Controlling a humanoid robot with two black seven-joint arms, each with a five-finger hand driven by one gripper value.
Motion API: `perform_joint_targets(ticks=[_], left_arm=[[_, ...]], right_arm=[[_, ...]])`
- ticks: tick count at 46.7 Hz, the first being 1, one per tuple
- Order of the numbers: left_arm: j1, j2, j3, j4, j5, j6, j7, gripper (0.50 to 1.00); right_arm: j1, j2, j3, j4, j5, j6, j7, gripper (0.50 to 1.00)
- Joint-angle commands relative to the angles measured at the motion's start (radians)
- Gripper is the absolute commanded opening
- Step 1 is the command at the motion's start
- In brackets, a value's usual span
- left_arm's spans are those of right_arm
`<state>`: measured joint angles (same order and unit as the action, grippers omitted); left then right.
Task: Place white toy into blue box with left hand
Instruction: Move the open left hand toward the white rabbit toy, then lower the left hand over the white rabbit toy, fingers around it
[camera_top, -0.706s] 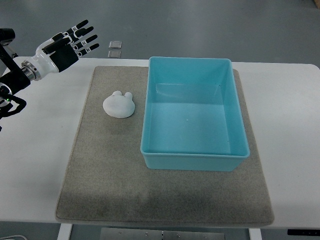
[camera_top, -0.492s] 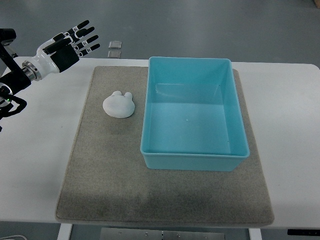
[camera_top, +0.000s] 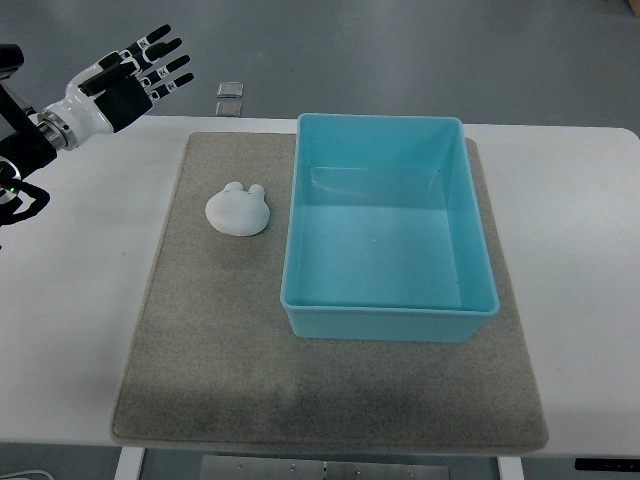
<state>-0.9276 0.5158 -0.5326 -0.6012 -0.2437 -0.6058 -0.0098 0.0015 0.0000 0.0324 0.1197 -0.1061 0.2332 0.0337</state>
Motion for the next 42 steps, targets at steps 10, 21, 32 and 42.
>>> perform_joint_targets(ticks=[10, 21, 32, 42], left_arm=[[0.001, 0.009, 0.000, -0.014, 0.227, -0.003, -0.131, 0.996], [-0.002, 0.033, -0.001, -0.025, 0.523, 0.001, -0.229, 0.996], [0.009, 0.119, 0.000, -0.150, 0.722, 0.003, -0.249, 0.996], [0.016, 0.179, 0.000, -0.282, 1.007, 0.133, -0.332, 0.994]], right_arm=[[0.000, 0.000, 0.001, 0.000, 0.000, 0.000, 0.000, 0.936], [0.000, 0.000, 0.001, 0.000, 0.000, 0.000, 0.000, 0.936], [0.000, 0.000, 0.000, 0.000, 0.000, 0.000, 0.000, 0.936], [0.000, 0.000, 0.001, 0.000, 0.000, 0.000, 0.000, 0.936]])
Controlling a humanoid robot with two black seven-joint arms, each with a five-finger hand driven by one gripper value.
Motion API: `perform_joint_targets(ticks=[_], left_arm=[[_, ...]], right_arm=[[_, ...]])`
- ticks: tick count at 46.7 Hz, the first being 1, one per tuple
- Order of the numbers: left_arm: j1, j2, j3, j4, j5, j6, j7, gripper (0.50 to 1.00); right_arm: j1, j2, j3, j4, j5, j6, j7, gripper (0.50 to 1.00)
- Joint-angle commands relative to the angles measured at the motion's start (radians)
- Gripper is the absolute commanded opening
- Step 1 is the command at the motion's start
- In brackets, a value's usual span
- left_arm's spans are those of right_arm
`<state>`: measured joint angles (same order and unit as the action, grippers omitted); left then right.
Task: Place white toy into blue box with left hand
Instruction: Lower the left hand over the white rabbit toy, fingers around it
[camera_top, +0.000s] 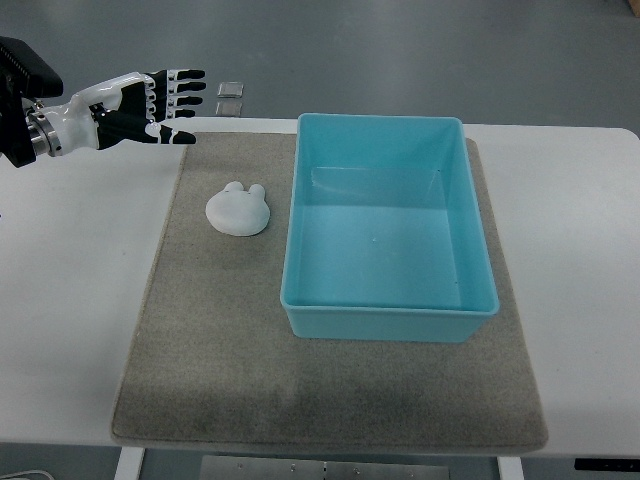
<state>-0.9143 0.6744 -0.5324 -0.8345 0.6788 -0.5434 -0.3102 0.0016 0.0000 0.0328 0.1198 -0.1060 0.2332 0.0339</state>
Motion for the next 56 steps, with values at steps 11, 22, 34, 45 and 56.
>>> perform_joint_targets(ticks=[11, 22, 34, 45, 56], left_arm=[[0.054, 0.091, 0.011, -0.239, 0.359, 0.230, -0.052, 0.994], [0.063, 0.094, 0.025, -0.272, 0.518, 0.243, -0.064, 0.990], [0.060, 0.065, 0.086, -0.275, 0.691, 0.376, -0.076, 0.988], [0.060, 0.014, 0.124, -0.270, 0.734, 0.450, -0.075, 0.988], [0.052, -0.021, 0.158, -0.267, 0.743, 0.457, -0.075, 0.988]], right_arm=[[0.000, 0.000, 0.001, 0.001, 0.000, 0.000, 0.000, 0.936], [0.000, 0.000, -0.001, 0.000, 0.000, 0.000, 0.000, 0.936], [0.000, 0.000, 0.001, 0.000, 0.000, 0.000, 0.000, 0.936], [0.000, 0.000, 0.001, 0.000, 0.000, 0.000, 0.000, 0.936], [0.000, 0.000, 0.001, 0.000, 0.000, 0.000, 0.000, 0.936]])
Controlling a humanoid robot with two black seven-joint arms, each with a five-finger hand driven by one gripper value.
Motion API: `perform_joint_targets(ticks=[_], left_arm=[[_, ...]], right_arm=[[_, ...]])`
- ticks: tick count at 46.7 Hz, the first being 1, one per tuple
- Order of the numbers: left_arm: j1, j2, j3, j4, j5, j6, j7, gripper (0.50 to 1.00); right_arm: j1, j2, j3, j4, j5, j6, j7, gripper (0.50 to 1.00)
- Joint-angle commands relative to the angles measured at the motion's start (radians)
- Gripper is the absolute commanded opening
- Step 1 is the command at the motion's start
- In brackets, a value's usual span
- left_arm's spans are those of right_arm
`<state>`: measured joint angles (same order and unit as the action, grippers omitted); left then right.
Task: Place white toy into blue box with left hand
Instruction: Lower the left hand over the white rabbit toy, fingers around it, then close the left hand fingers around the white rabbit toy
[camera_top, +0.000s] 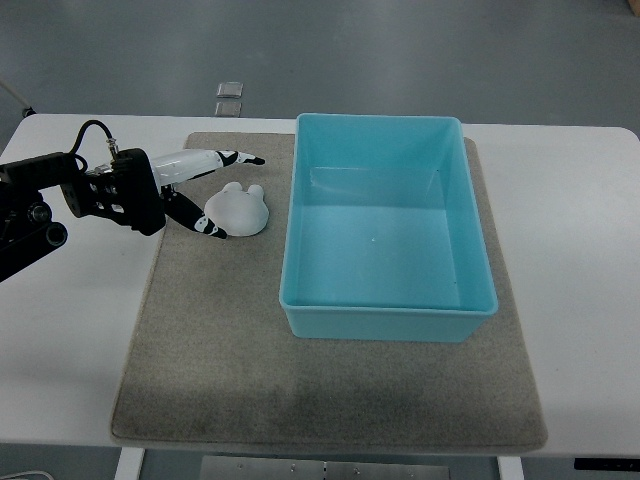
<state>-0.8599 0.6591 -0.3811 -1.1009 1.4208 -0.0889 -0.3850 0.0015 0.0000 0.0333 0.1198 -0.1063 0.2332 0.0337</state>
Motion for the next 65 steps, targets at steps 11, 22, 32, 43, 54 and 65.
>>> perform_joint_targets(ticks=[11, 22, 32, 43, 54, 65], left_arm=[[-0.001, -0.021, 0.010, 0.003, 0.013, 0.005, 0.000, 0.988], [-0.002, -0.038, 0.010, 0.022, 0.046, 0.012, 0.000, 0.986], [0.001, -0.072, 0.018, 0.035, 0.078, 0.015, 0.002, 0.981], [-0.001, -0.072, 0.016, 0.052, 0.110, 0.015, 0.002, 0.900], [-0.005, -0.073, 0.018, 0.078, 0.141, 0.054, 0.002, 0.889], [-0.004, -0.075, 0.018, 0.076, 0.147, 0.054, 0.002, 0.857]], right_arm=[[0.000, 0.000, 0.000, 0.000, 0.000, 0.000, 0.000, 0.936], [0.000, 0.000, 0.000, 0.000, 0.000, 0.000, 0.000, 0.936], [0.000, 0.000, 0.000, 0.000, 0.000, 0.000, 0.000, 0.936], [0.000, 0.000, 0.000, 0.000, -0.001, 0.000, 0.000, 0.936], [0.000, 0.000, -0.001, 0.000, 0.000, 0.000, 0.000, 0.936], [0.000, 0.000, -0.001, 0.000, 0.000, 0.000, 0.000, 0.936]])
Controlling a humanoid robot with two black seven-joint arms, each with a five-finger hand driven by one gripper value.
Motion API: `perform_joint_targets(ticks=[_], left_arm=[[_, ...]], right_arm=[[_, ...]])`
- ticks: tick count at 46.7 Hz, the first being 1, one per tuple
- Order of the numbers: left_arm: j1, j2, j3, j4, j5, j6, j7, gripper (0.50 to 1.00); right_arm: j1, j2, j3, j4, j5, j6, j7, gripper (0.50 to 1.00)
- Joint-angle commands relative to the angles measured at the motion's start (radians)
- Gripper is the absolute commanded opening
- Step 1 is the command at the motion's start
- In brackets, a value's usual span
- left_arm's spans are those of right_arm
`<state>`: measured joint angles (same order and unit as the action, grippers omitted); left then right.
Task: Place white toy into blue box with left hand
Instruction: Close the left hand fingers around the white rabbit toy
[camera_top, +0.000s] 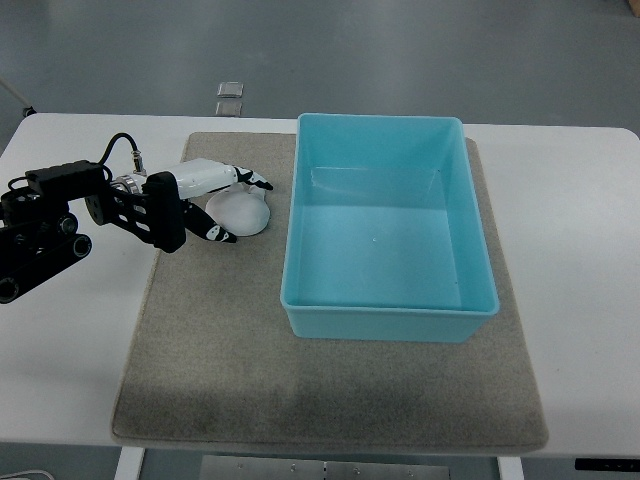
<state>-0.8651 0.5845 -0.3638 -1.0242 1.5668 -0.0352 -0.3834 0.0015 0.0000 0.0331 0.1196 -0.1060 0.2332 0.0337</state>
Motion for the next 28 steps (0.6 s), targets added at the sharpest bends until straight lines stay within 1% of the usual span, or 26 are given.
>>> perform_joint_targets(ticks=[1, 4, 7, 9, 12, 13, 15, 16, 18, 19, 24, 26, 28], left_arm=[[0.002, 0.000, 0.000, -0.001, 0.001, 0.000, 0.000, 0.855], [0.002, 0.000, 0.000, 0.001, 0.001, 0.000, 0.000, 0.851], [0.002, 0.000, 0.000, 0.001, 0.001, 0.000, 0.000, 0.821], [0.002, -0.002, 0.000, 0.003, 0.001, 0.000, 0.000, 0.810], [-0.002, -0.002, 0.002, 0.003, 0.001, 0.000, 0.000, 0.746], [-0.002, -0.002, 0.002, 0.003, 0.001, 0.000, 0.000, 0.737], [-0.002, -0.002, 0.002, 0.004, 0.001, 0.000, 0.001, 0.735], [-0.002, -0.002, 0.002, 0.004, 0.001, 0.000, 0.003, 0.718], [-0.002, -0.002, 0.002, 0.004, 0.001, 0.000, 0.003, 0.656], [-0.002, -0.002, 0.002, 0.004, 0.001, 0.000, 0.005, 0.636], [-0.009, -0.002, 0.002, 0.009, -0.001, 0.000, 0.005, 0.617], [-0.017, -0.002, 0.002, 0.010, -0.001, 0.000, 0.005, 0.591], [-0.021, -0.002, 0.002, 0.012, -0.001, 0.000, 0.005, 0.587]], right_arm=[[0.000, 0.000, 0.001, 0.000, 0.000, 0.000, 0.000, 0.936], [0.000, 0.000, 0.001, 0.000, 0.000, 0.000, 0.000, 0.936], [0.000, 0.000, 0.001, 0.000, 0.000, 0.000, 0.000, 0.936], [0.000, 0.000, 0.001, 0.000, 0.000, 0.000, 0.000, 0.936], [0.000, 0.000, -0.001, 0.000, -0.001, 0.000, 0.000, 0.936], [0.000, 0.000, -0.001, 0.000, -0.001, 0.000, 0.000, 0.936], [0.000, 0.000, -0.001, 0.000, -0.001, 0.000, 0.000, 0.936], [0.000, 0.000, -0.001, 0.000, 0.000, 0.000, 0.000, 0.936], [0.000, 0.000, 0.001, 0.000, -0.001, 0.000, 0.000, 0.936], [0.000, 0.000, -0.001, 0.000, -0.001, 0.000, 0.000, 0.936], [0.000, 0.000, 0.001, 0.000, 0.000, 0.000, 0.000, 0.936], [0.000, 0.000, 0.001, 0.000, 0.000, 0.000, 0.000, 0.936], [0.000, 0.000, 0.001, 0.000, 0.000, 0.000, 0.000, 0.936]])
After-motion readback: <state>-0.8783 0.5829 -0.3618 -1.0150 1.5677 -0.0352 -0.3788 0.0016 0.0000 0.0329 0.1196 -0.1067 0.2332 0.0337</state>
